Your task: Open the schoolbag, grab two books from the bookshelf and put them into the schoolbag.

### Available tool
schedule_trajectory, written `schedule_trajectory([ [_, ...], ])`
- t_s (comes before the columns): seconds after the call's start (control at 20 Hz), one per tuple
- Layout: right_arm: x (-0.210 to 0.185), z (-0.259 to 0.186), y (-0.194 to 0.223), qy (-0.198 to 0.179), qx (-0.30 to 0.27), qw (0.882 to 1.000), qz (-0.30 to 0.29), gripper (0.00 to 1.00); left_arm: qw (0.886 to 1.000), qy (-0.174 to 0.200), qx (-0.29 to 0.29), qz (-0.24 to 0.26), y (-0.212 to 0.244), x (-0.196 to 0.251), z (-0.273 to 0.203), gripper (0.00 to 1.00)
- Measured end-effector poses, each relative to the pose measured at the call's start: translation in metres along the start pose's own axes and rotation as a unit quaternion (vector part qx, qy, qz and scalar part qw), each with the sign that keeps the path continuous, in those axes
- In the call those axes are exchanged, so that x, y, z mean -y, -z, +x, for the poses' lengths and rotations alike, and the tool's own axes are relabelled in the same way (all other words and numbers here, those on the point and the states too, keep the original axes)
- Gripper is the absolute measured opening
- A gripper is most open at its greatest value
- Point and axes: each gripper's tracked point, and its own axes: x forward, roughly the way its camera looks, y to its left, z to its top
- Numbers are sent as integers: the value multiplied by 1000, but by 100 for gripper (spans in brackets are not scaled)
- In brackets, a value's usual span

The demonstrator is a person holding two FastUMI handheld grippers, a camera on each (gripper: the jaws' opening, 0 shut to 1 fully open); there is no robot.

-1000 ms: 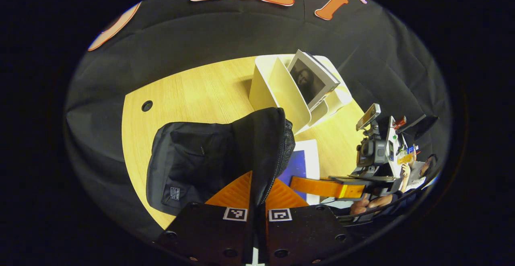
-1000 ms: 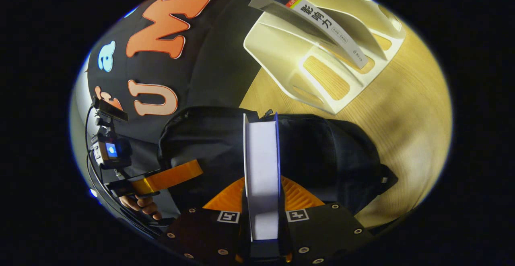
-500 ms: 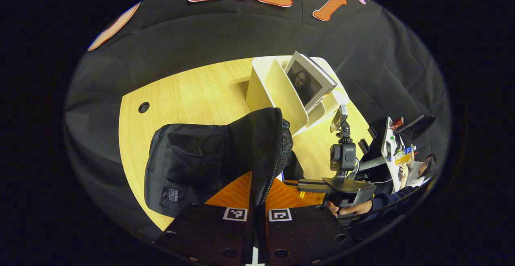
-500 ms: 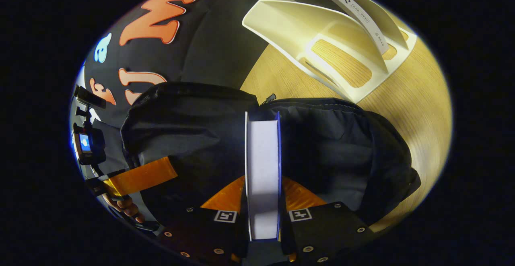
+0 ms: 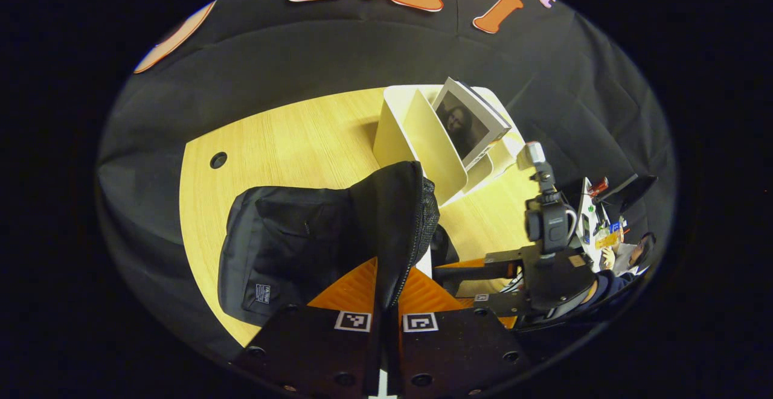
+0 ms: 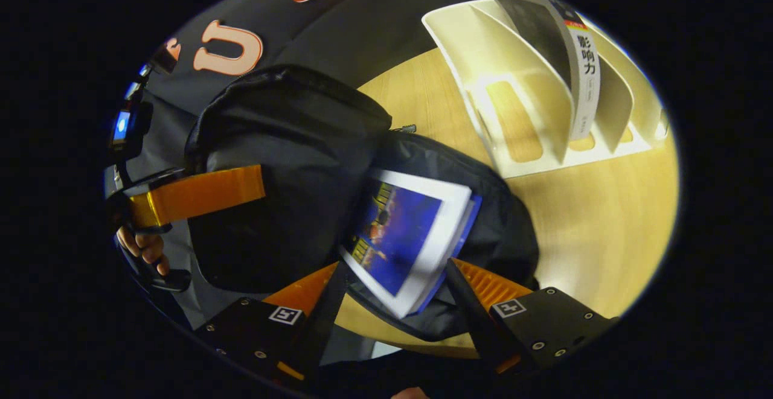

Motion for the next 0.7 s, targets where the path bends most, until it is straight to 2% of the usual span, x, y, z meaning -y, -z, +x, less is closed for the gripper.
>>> schedule_trajectory([
  [0.25,21,-29,-19,38,7,999,-32,98,1000,3,-2,1,3,2,7,6],
  [0.7,50,-90,-84,99,21,991,-86,98,1000,16,-7,-6,5,0,12,6],
])
